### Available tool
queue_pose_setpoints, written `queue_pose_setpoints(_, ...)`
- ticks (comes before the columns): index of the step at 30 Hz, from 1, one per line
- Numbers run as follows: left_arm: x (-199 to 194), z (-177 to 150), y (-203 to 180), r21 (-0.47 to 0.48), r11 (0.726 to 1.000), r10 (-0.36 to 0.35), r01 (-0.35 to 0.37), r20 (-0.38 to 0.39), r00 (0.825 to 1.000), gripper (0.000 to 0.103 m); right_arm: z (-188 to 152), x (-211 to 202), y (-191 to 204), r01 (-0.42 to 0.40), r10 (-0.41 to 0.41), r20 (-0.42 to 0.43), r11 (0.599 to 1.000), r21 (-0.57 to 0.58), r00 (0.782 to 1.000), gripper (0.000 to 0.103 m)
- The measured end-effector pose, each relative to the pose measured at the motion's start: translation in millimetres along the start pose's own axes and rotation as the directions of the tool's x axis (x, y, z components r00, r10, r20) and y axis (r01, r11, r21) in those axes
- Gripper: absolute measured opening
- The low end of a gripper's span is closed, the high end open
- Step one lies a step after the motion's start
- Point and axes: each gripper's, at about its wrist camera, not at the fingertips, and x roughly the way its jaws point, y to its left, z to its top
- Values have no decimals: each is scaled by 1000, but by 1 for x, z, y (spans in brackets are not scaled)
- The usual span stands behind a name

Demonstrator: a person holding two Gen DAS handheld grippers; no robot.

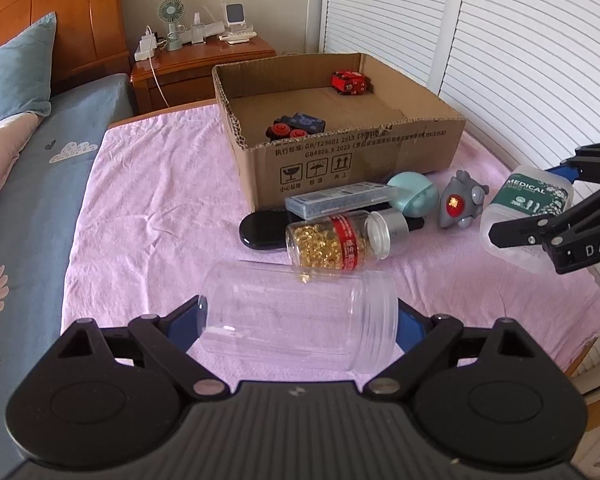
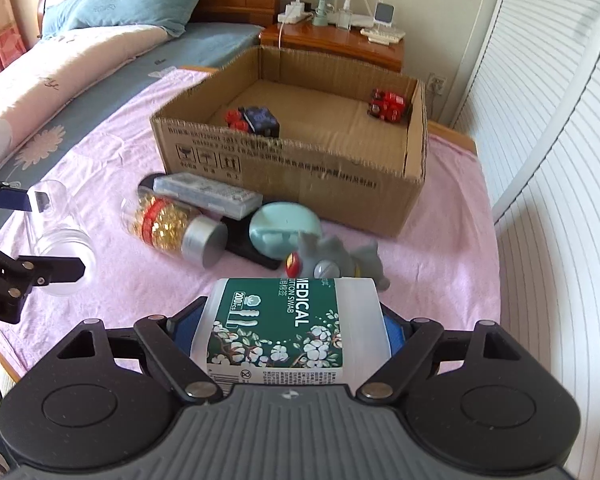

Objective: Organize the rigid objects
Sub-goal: 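Close the left gripper on the clear jar while the right grasps the white bottle, then lower the jar and white bottle into the box and open both grippers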

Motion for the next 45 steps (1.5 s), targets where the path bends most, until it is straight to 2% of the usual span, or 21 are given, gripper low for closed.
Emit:
queue_pose_setpoints(8,-3,40,14,-16,1000,-24,25,16,1000,93,44,-12,-12,1,1,97,1000,-19,995,87)
queue_pose_setpoints(14,0,95,17,36,999,-22,19,82,996,93,83,-4,-29,-13,15,144,1000,-15,989,87)
queue_pose_setpoints(18,22,138,14,69,998,-6,-2,115,993,93,107,10,-41,-9,10,160,1000,-5,987,87)
queue_pose_setpoints(21,48,168,13,71,997,-6,-1,104,995,93,122,22,-54,-18,16,158,1000,17,987,87)
queue_pose_setpoints(28,108,211,8,65,997,27,-33,96,995,93,139,50,-74,-12,5,135,999,49,991,87)
queue_pose_setpoints(32,130,219,13,27,997,71,-74,109,991,93,145,62,-80,-3,-4,120,998,57,993,87)
queue_pose_setpoints(35,129,217,19,16,999,44,-46,102,994,94,149,68,-83,-2,-6,112,998,66,994,87)
queue_pose_setpoints(39,116,207,27,4,999,53,-54,82,995,94,154,75,-83,4,-11,101,998,64,995,87)
queue_pose_setpoints(45,80,180,40,-13,1000,18,-17,38,999,95,166,82,-78,11,-16,87,998,61,996,87)
